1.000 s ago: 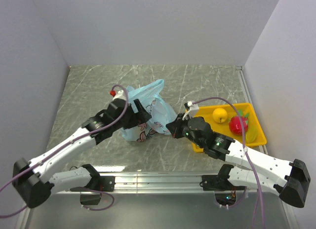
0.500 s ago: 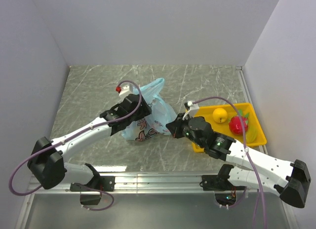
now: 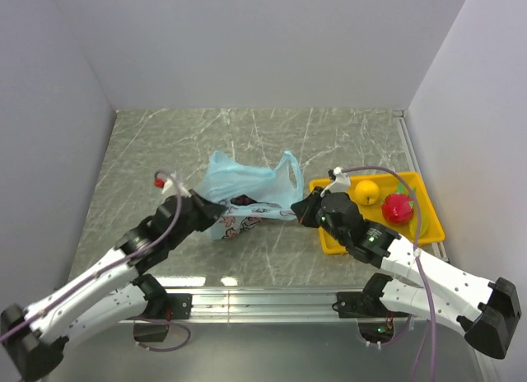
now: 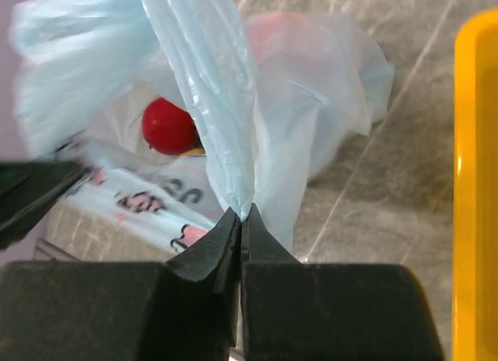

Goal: Untie the knot of the plastic bag and take out the fruit

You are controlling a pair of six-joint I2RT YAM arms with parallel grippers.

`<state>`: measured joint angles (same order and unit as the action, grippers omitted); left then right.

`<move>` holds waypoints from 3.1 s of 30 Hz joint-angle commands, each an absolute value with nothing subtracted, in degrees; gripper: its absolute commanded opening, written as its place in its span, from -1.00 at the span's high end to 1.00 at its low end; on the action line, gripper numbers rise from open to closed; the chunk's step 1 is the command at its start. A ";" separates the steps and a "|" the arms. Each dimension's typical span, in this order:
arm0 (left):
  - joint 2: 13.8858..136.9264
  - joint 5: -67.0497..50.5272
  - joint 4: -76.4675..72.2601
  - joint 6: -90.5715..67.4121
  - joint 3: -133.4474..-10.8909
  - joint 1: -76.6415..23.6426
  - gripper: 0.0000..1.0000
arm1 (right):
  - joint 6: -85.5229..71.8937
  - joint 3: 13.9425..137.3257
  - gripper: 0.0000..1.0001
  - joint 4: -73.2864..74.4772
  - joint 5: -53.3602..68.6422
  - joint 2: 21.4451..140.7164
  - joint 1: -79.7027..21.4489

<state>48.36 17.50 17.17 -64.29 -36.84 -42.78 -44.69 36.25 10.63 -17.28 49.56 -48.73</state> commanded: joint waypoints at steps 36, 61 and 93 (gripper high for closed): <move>20.48 18.62 51.59 -79.20 -30.41 -41.48 0.99 | -35.61 44.04 0.36 14.32 -12.92 79.64 -47.72; 60.46 13.44 33.06 -47.20 -55.72 -41.48 -0.99 | -28.48 54.14 0.14 -3.50 -1.16 82.88 -60.72; 47.72 6.51 36.30 -56.07 -34.20 -41.48 0.99 | -21.81 46.66 -0.06 6.68 -22.42 71.19 -64.24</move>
<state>47.33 9.96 35.42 -55.11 -33.10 -41.39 -29.15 40.34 9.67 -23.40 72.20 -60.23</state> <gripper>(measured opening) 0.014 0.527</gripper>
